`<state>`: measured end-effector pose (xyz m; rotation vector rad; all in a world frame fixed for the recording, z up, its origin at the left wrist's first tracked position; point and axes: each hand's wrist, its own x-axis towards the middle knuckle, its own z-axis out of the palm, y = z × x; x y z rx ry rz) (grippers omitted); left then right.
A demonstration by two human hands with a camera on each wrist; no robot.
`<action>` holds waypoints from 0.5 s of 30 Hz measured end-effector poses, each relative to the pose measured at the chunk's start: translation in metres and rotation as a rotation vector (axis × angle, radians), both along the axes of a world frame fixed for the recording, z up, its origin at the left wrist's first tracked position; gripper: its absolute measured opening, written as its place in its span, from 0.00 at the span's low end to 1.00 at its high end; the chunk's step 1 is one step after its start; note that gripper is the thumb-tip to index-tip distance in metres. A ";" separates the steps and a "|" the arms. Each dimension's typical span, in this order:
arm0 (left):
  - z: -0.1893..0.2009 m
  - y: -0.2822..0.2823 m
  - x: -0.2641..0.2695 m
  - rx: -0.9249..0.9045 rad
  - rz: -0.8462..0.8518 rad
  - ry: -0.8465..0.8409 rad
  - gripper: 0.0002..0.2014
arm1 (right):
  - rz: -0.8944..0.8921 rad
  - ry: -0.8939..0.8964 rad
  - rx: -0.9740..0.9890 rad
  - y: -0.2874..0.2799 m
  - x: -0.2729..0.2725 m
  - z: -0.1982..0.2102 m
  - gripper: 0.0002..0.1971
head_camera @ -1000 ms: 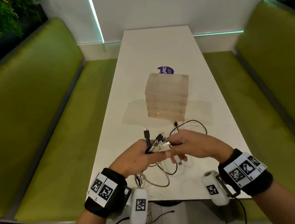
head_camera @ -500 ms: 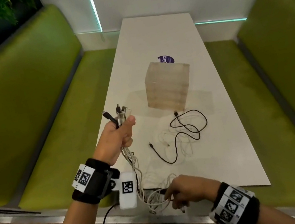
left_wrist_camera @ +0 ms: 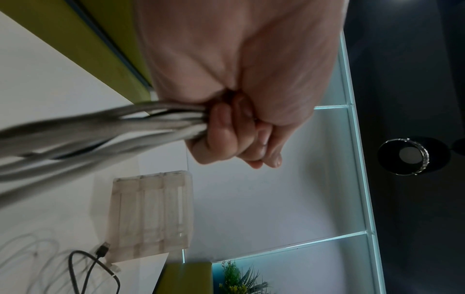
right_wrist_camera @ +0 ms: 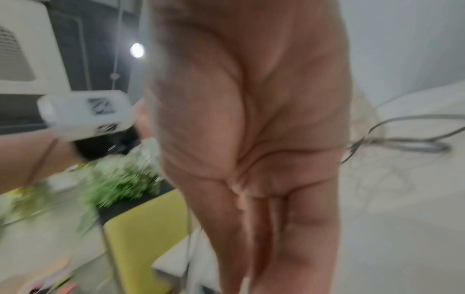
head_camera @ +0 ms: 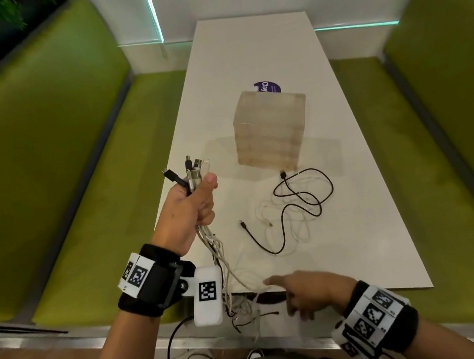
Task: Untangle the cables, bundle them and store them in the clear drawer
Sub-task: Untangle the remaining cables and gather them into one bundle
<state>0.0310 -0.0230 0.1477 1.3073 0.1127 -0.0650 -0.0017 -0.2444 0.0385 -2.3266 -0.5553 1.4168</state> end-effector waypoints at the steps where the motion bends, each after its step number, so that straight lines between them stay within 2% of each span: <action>1: 0.000 -0.001 0.000 0.001 0.002 0.000 0.13 | -0.050 -0.064 0.009 -0.006 0.011 0.001 0.29; 4: 0.001 -0.003 -0.001 -0.002 -0.003 -0.005 0.11 | -0.147 -0.298 -0.046 -0.022 0.046 0.004 0.15; 6: 0.001 -0.005 0.000 0.000 -0.011 -0.007 0.12 | -0.226 -0.452 -0.021 -0.028 0.066 0.003 0.12; 8: 0.000 -0.007 0.000 -0.005 -0.011 -0.004 0.12 | -0.326 -0.573 0.089 -0.026 0.082 0.003 0.11; 11: 0.000 -0.009 -0.001 -0.022 -0.013 0.007 0.11 | -0.365 -0.765 0.220 -0.010 0.102 0.001 0.12; 13: 0.000 -0.011 0.000 -0.033 -0.037 0.036 0.09 | -0.275 -0.858 0.230 0.005 0.115 -0.003 0.17; 15: -0.001 -0.011 0.000 -0.038 -0.047 0.067 0.06 | -0.144 -0.862 0.161 0.018 0.129 -0.011 0.26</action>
